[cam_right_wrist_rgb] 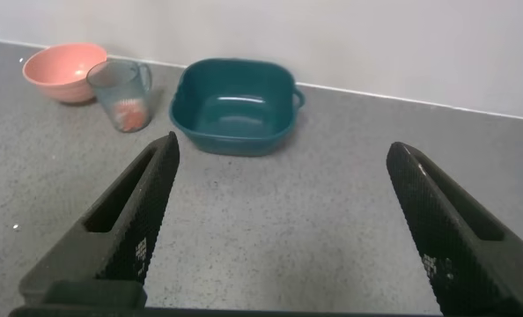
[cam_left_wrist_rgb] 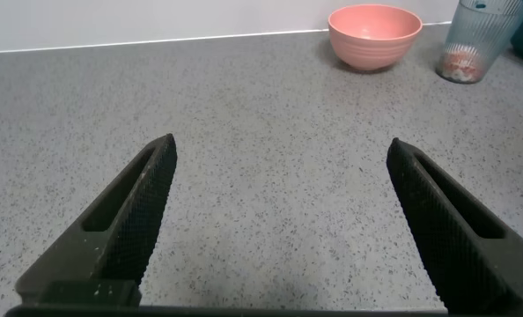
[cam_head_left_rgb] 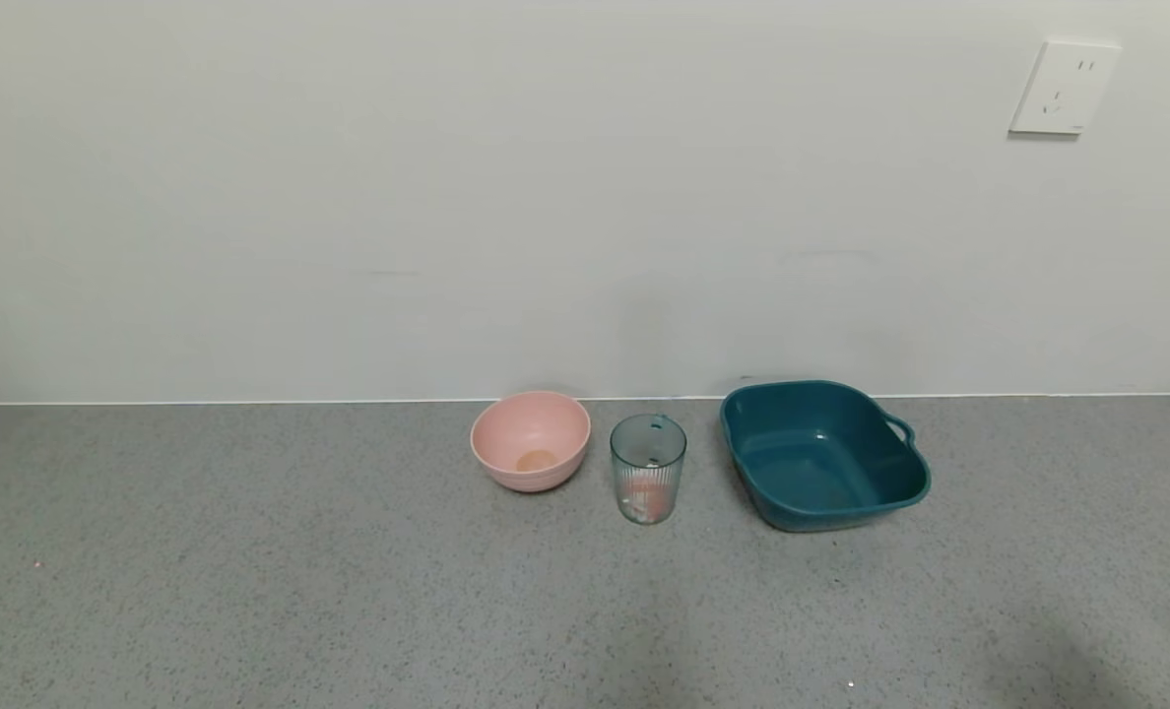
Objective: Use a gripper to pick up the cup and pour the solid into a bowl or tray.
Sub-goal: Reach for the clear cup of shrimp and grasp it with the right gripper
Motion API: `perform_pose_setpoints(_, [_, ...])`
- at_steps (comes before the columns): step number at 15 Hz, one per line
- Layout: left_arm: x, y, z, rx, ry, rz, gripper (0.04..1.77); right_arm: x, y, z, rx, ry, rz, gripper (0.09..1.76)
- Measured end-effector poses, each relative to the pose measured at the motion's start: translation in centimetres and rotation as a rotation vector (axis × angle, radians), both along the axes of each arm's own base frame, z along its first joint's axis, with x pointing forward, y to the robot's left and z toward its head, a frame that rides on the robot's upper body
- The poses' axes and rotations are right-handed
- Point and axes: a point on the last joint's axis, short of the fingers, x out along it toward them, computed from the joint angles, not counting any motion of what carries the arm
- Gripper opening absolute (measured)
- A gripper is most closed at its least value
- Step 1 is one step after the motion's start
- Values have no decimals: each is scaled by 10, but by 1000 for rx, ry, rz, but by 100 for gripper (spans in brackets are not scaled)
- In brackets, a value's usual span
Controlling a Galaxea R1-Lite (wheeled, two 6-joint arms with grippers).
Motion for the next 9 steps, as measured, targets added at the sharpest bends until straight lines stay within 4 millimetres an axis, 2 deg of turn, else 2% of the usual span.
perform_pose_setpoints(4, [0,0,0,0,0,0,172,53,6,9,15,81,79,171])
perform_pose_setpoints(6, [0,0,0,0,0,0,172,78,14,6,33,115,125,171])
perform_pose_setpoints(9, [0,0,0,0,0,0,172,103,32,-3,26,177,156,171])
